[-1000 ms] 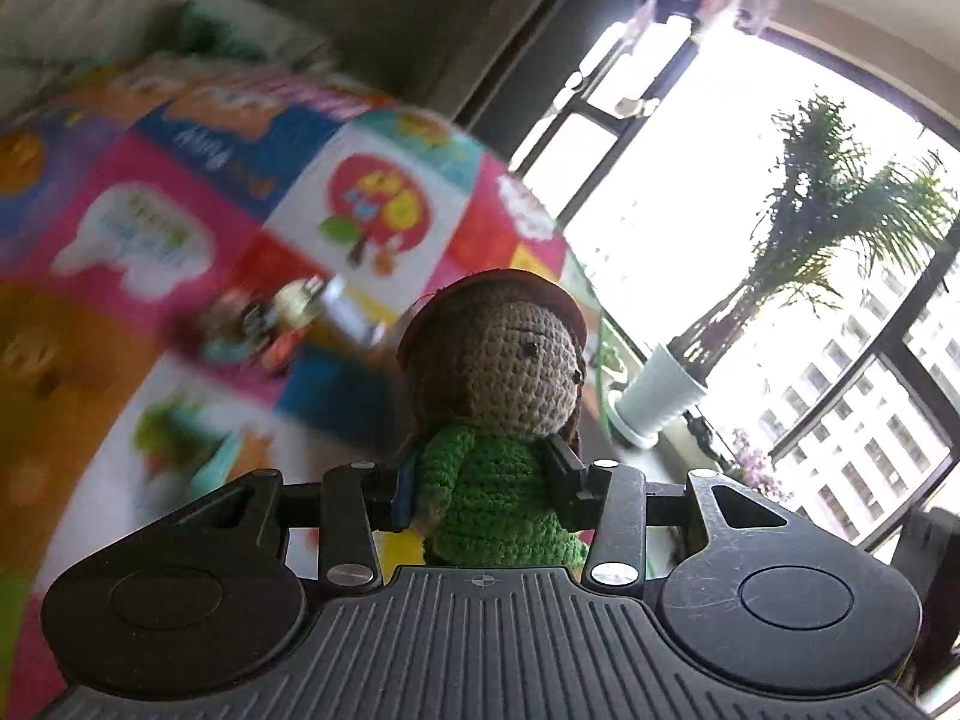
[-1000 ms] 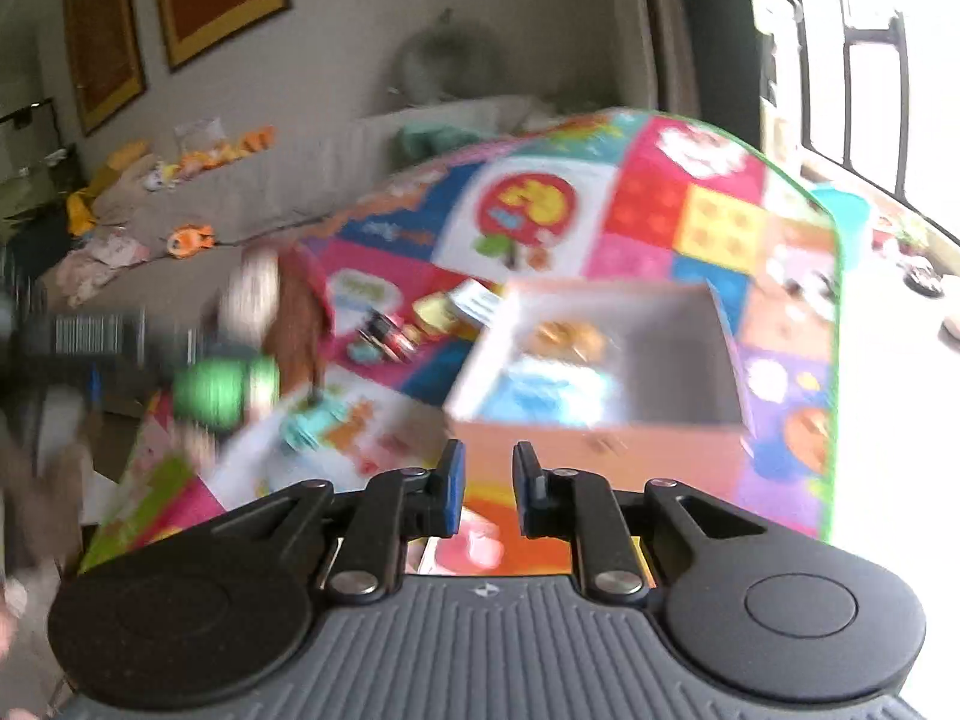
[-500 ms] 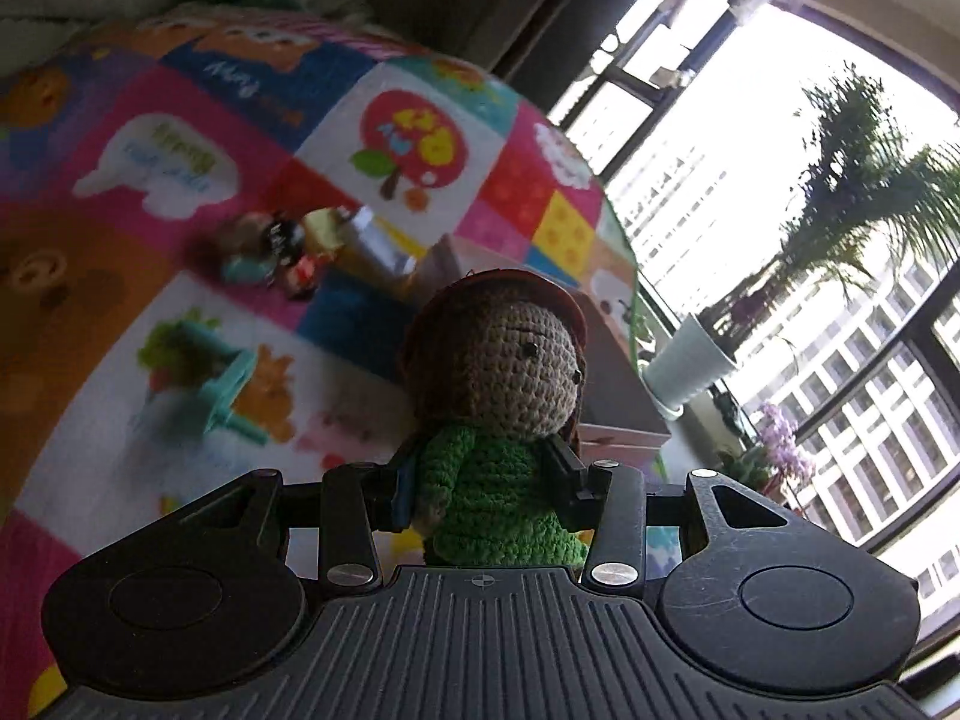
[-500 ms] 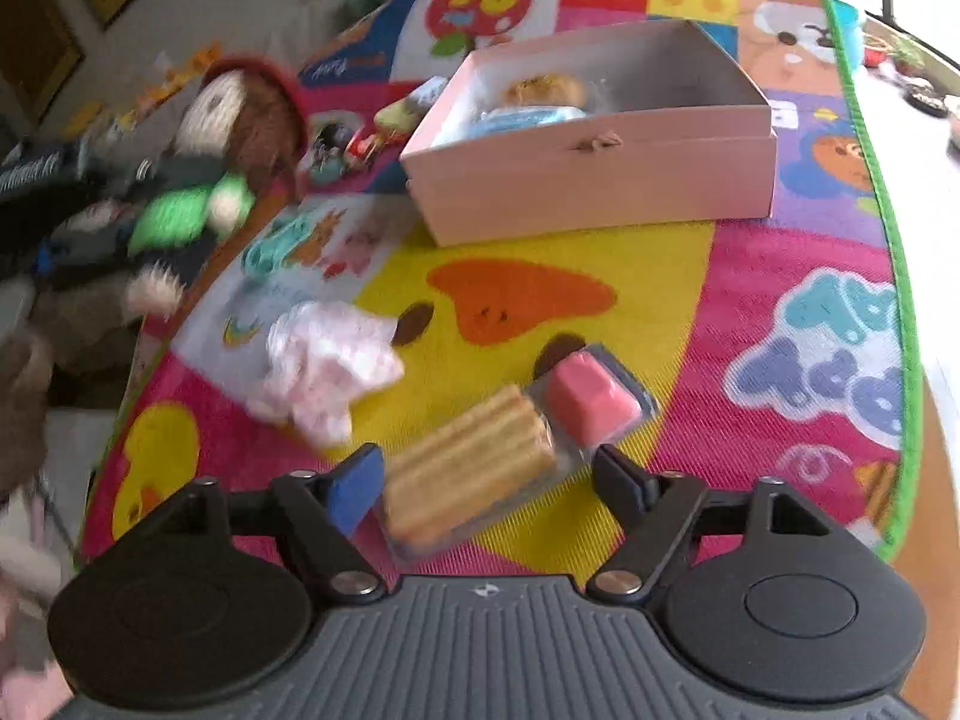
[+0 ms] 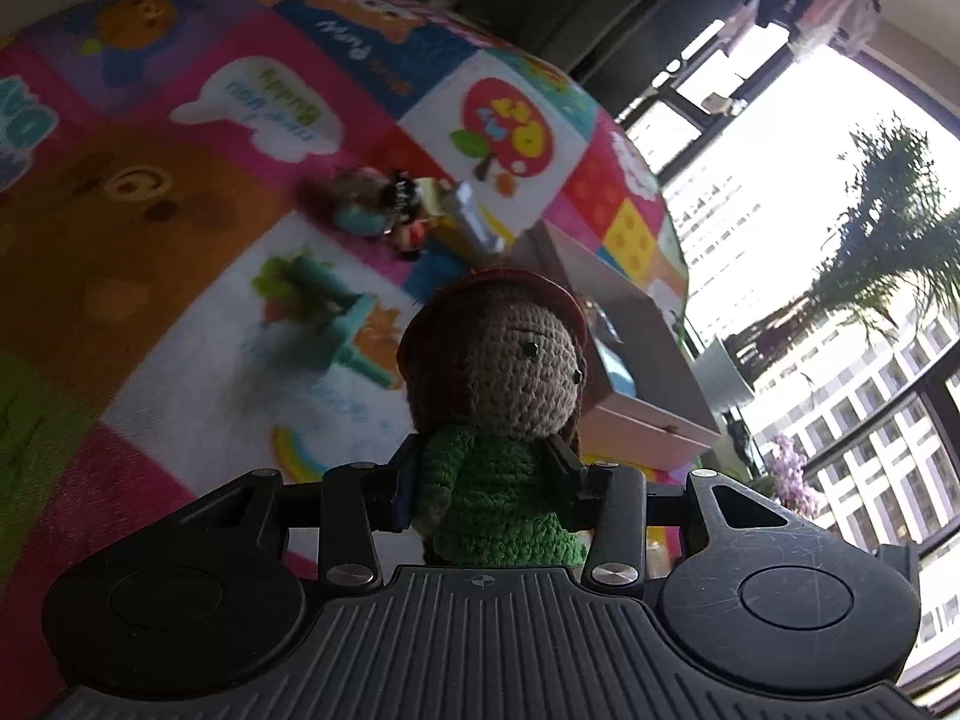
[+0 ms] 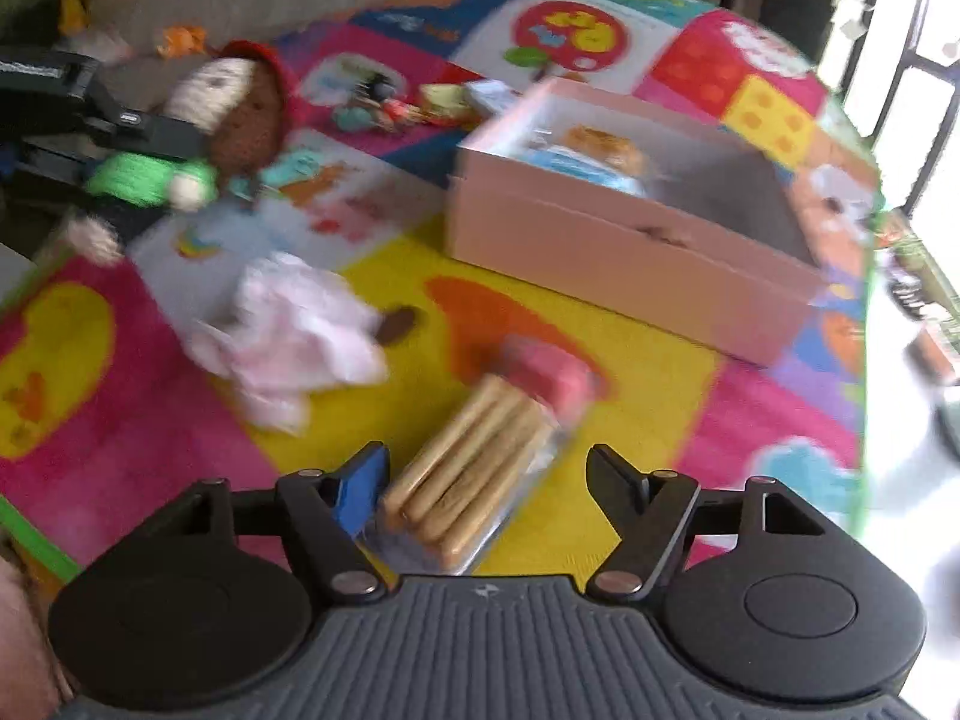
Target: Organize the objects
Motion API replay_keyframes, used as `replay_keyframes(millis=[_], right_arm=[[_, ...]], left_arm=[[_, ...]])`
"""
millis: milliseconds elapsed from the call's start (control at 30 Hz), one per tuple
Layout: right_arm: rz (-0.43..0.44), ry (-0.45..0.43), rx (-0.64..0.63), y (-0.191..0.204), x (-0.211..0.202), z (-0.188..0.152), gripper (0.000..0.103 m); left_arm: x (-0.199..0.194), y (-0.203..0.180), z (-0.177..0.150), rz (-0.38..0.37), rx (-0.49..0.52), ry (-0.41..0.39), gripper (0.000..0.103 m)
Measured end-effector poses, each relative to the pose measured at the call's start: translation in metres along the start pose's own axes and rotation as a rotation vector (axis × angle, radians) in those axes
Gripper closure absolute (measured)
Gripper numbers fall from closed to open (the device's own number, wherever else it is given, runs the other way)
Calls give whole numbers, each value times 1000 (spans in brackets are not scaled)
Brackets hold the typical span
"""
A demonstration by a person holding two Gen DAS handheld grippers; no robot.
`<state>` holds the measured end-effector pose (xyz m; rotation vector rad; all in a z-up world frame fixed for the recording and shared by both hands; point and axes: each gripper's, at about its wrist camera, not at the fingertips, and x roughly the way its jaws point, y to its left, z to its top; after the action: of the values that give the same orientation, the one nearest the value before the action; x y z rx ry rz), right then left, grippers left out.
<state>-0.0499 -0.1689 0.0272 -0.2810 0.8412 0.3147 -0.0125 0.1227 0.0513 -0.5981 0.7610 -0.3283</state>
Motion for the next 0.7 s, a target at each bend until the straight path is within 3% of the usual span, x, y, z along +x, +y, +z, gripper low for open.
replay_keyframes(millis=[167,333,367,433,567,700], right_arm=[[74,4,203,-36,-8,6,39],[72,21,191,-24,13,12,59],[47,-1,161,-17,12,12,66],[41,-26,100,-5,8,11,70],[83,-83,112,-10,-7,8,71],[114,-153,195,-37,-28,6,71]], left_arm=[[5,4,-5,-15,-13,21,57],[10,-8,-10,-11,16,42,57],[10,-13,-9,-6,29,46,57],[13,-25,-7,-8,53,49,57],[32,-69,14,-69,127,60,57],[83,-126,45,-102,197,57,57]])
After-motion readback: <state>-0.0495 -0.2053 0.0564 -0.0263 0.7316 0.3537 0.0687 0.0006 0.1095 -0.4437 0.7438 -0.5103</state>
